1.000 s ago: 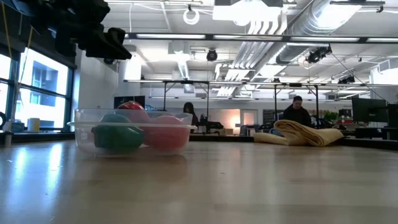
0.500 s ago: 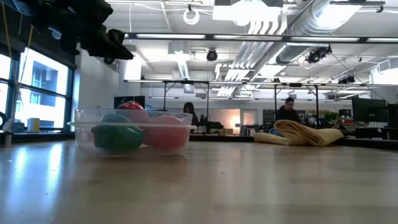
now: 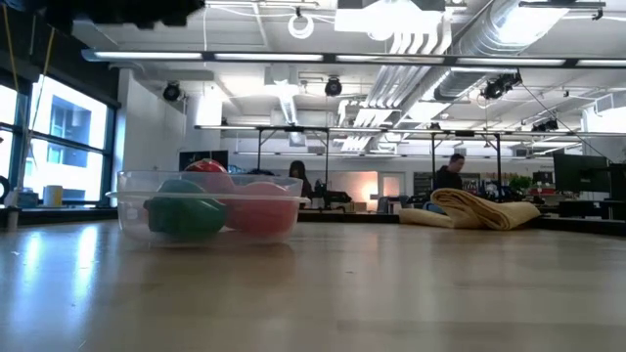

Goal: Pick and placing Produce into tupperware
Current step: Return to Home Position

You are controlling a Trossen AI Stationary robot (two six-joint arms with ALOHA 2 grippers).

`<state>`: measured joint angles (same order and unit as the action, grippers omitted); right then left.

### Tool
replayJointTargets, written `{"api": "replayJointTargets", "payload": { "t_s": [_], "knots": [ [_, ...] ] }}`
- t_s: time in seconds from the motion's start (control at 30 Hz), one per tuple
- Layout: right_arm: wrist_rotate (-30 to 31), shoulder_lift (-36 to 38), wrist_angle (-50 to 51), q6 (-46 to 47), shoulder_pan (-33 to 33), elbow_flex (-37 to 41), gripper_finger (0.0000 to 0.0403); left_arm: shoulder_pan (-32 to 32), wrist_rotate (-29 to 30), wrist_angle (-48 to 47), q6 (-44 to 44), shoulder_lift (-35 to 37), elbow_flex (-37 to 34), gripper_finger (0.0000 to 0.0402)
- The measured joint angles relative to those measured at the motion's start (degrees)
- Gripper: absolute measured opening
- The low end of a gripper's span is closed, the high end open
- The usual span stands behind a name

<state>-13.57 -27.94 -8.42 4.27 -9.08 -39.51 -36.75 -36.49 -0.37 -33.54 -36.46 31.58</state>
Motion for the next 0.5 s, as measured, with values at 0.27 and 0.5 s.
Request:
{"api": "replayJointTargets", "payload": {
  "t_s": [0.27, 0.5],
  "knots": [
    [4.01, 12.06, 3.44, 1.92, 0.97, 4.92, 0.0, -0.04, 6.73, -8.17, 4.27, 15.45, 5.77, 0.0079],
    [4.03, 19.6, 1.15, 4.52, 1.02, 13.46, 0.0, -0.02, 17.19, -20.24, 3.99, 25.91, 7.85, 0.0079]
  ]
}}
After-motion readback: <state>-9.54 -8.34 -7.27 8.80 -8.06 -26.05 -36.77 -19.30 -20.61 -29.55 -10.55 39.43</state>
